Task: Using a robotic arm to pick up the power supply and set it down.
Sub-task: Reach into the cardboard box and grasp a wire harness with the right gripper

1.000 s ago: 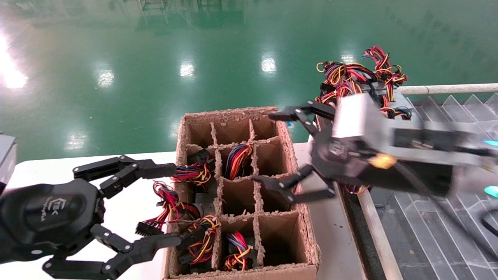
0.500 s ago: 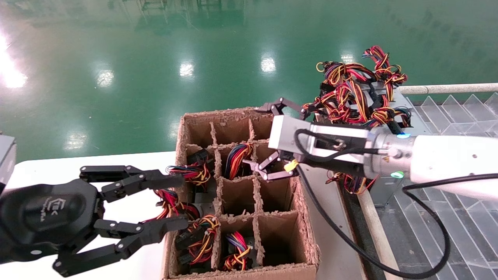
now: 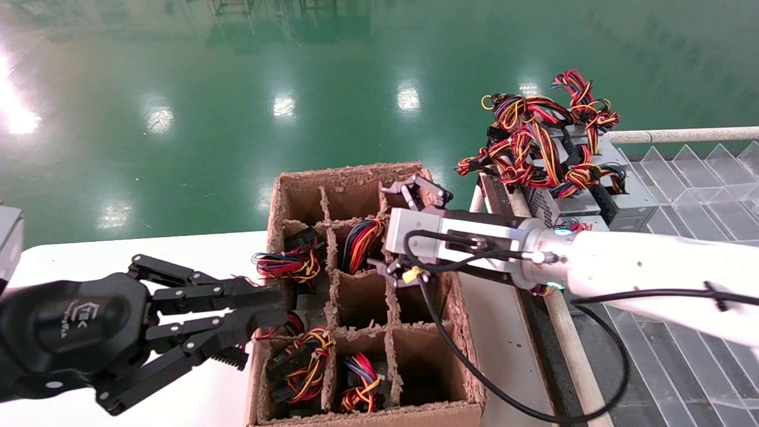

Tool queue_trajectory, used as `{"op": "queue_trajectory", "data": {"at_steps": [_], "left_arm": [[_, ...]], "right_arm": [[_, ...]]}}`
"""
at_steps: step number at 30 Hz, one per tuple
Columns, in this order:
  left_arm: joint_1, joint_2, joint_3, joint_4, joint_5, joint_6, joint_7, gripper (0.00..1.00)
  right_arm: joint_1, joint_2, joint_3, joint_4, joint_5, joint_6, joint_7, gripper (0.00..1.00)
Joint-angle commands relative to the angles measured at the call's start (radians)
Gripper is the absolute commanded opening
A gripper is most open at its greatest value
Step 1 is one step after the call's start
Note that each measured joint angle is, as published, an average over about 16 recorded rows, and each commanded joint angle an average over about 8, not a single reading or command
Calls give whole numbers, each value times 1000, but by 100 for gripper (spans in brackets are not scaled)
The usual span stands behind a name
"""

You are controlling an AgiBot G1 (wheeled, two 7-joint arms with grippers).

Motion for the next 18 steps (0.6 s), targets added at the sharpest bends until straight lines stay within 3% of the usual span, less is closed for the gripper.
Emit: {"op": "queue_trajectory", "data": {"at_steps": [1,18], "left_arm": [[0,0,0,0,0,0,0,0],[0,0,0,0,0,0,0,0]], "right_arm": [[-7,-15,-2,-9,-20,31,-10,0],[10,-81,-20,-104,-16,42,-71,0]]}}
